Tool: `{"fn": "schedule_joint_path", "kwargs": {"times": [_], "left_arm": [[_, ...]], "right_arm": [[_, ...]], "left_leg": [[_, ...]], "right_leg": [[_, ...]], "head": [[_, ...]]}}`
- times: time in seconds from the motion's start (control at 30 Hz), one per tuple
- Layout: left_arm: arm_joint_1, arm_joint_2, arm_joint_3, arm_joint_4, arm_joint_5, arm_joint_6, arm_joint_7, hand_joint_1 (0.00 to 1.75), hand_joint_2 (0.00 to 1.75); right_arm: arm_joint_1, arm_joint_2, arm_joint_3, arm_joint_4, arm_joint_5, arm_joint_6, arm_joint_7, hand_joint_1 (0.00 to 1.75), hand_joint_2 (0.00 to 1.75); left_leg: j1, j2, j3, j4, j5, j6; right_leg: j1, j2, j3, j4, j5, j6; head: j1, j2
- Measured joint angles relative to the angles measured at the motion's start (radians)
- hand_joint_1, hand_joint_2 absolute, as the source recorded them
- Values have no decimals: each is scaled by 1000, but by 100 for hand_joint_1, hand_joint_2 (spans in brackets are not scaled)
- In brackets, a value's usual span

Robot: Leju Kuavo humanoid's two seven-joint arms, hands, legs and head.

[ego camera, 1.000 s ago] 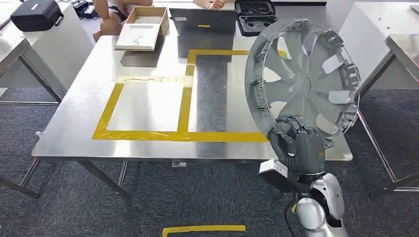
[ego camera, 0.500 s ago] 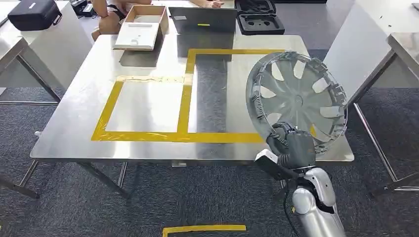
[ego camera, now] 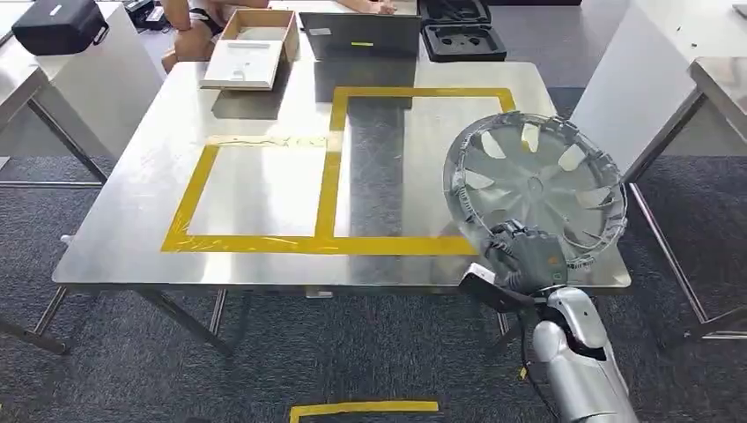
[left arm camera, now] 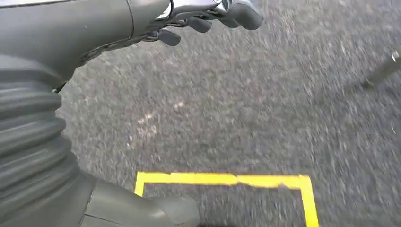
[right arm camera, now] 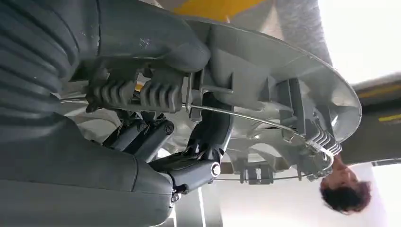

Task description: Take the parts from the cabinet and place them on the table.

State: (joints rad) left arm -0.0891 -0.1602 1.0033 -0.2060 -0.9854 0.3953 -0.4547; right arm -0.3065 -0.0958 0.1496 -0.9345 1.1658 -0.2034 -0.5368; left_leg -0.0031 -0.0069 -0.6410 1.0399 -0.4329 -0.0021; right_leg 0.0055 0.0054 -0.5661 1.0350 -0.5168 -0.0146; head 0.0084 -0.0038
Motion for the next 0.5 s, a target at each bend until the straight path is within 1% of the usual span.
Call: {"fn": "schedule_joint_path", "kwargs": {"times": [0.1, 0.17, 0.2, 0.27, 0.5], "left_arm": [[-1, 0, 0, 0, -9, 62, -18, 0, 175], [-1, -3, 0, 0, -21, 122, -25, 0, 175], [-1, -4, 0, 0, -22, 131, -22, 0, 175], [-1, -4, 0, 0, -14, 119, -14, 0, 175], [2, -6, 0, 2, -3, 94, -28, 0, 175]], "right_arm": [[-89, 2, 37, 98, 9, -24, -35, 175, 175], [-136, 6, 67, 152, 10, -32, -56, 175, 175], [-157, 14, 82, 178, 10, -34, -65, 175, 175], [-193, 27, 110, 218, 10, -35, -77, 175, 175], [-263, 66, 187, 310, -11, -39, -126, 175, 175]], "left_leg": [[0, 0, 0, 0, 1, -1], [0, -1, 0, 0, 1, -1], [0, -1, 0, 0, 1, -1], [0, -1, 0, 0, 1, -1], [0, -2, 0, 0, 0, -1]], "right_leg": [[0, 0, 0, 0, 0, 0], [0, -1, 1, 0, 0, 0], [0, -1, 1, 0, 0, 0], [0, -1, 1, 0, 0, 0], [0, -1, 1, 0, -1, -1]], "head": [[0, 0], [0, 0], [0, 0], [0, 0], [0, 0]]}}
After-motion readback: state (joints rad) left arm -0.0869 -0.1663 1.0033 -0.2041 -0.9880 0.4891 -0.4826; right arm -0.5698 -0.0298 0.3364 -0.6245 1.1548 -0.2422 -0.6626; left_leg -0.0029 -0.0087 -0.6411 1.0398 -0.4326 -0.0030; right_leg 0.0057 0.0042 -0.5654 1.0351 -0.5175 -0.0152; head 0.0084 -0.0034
